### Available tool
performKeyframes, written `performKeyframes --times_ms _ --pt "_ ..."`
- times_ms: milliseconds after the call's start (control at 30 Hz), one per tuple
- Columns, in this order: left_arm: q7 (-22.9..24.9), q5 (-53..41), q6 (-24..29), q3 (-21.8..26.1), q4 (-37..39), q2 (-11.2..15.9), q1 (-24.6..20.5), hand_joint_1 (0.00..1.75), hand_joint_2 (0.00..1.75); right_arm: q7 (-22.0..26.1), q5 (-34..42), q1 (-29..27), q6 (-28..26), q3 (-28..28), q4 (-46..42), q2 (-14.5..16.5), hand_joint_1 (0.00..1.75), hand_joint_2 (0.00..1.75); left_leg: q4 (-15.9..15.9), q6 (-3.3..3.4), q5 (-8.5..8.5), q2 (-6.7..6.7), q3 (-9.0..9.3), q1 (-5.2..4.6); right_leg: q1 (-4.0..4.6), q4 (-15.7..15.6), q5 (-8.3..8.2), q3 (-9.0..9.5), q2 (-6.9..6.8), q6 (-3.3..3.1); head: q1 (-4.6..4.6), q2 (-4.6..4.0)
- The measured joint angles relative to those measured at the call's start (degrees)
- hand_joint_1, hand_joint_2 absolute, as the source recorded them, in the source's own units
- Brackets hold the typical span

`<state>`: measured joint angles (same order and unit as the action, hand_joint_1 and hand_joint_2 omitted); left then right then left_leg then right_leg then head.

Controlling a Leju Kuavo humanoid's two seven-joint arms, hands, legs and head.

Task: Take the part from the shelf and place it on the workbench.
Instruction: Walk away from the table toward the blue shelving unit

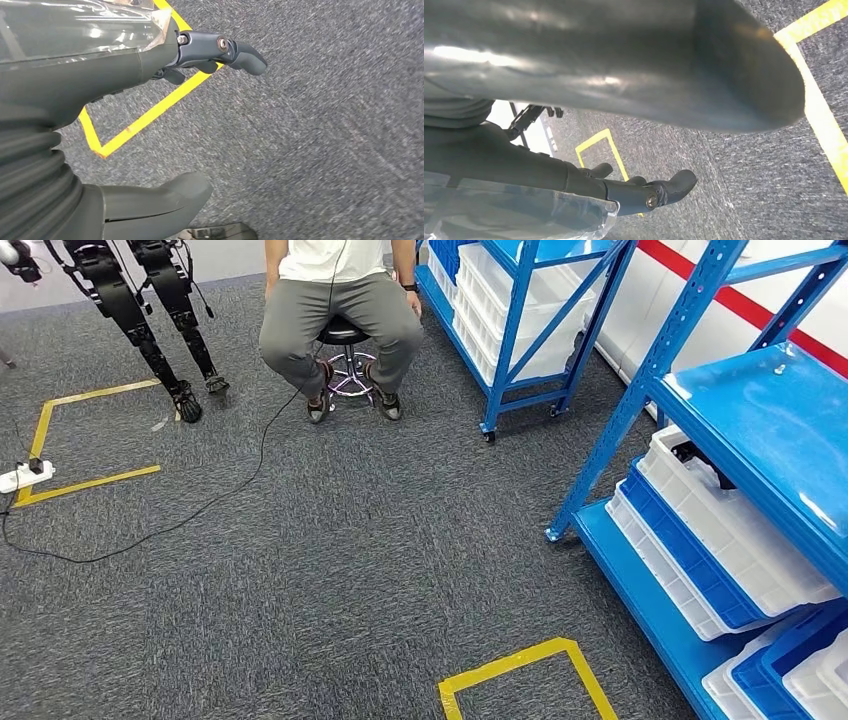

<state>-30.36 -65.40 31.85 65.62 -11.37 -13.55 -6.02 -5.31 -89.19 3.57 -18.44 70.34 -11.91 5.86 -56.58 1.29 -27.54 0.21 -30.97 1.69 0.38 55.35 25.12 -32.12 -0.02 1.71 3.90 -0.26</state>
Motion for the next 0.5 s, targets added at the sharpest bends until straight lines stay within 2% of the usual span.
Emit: performKeyframes --times_ms 200,300,367,500 --pt "1.4 -2.4 0.4 -1.5 0.0 0.3 0.1 0.00 1.75 -0.2 0.0 0.0 0.0 0.0 0.0 0.4 0.00 0.00 -0.9 0.19 -0.39 -0.03 -0.53 -0.03 -0.18 0.5 0.10 -0.39 0.00 -0.03 -0.03 0.00" --pt "1.3 -2.4 0.7 -2.0 0.0 0.3 0.1 0.00 1.75 -0.2 0.0 0.0 0.0 0.0 0.0 0.4 0.00 0.00 -0.9 -0.48 -0.18 -0.02 -0.79 0.05 0.30 1.1 0.40 -0.65 0.03 -0.70 -0.03 0.00" --pt "1.1 -2.4 0.6 -2.2 0.0 0.3 0.1 0.00 1.75 -0.2 -0.2 0.0 0.0 0.0 0.0 0.4 0.00 0.00 -1.1 -0.79 -0.22 -0.04 -0.91 -0.23 0.59 1.4 0.52 -0.77 0.03 -1.14 -0.01 0.00" --pt "0.9 -2.3 0.4 -2.4 0.0 0.4 0.2 0.00 1.75 -0.2 -0.6 -0.1 0.0 -0.1 0.0 0.5 0.00 0.00 -1.8 -0.44 -0.42 -0.06 -1.48 -0.62 0.62 1.8 0.53 -1.31 0.03 -1.09 -0.05 0.00"
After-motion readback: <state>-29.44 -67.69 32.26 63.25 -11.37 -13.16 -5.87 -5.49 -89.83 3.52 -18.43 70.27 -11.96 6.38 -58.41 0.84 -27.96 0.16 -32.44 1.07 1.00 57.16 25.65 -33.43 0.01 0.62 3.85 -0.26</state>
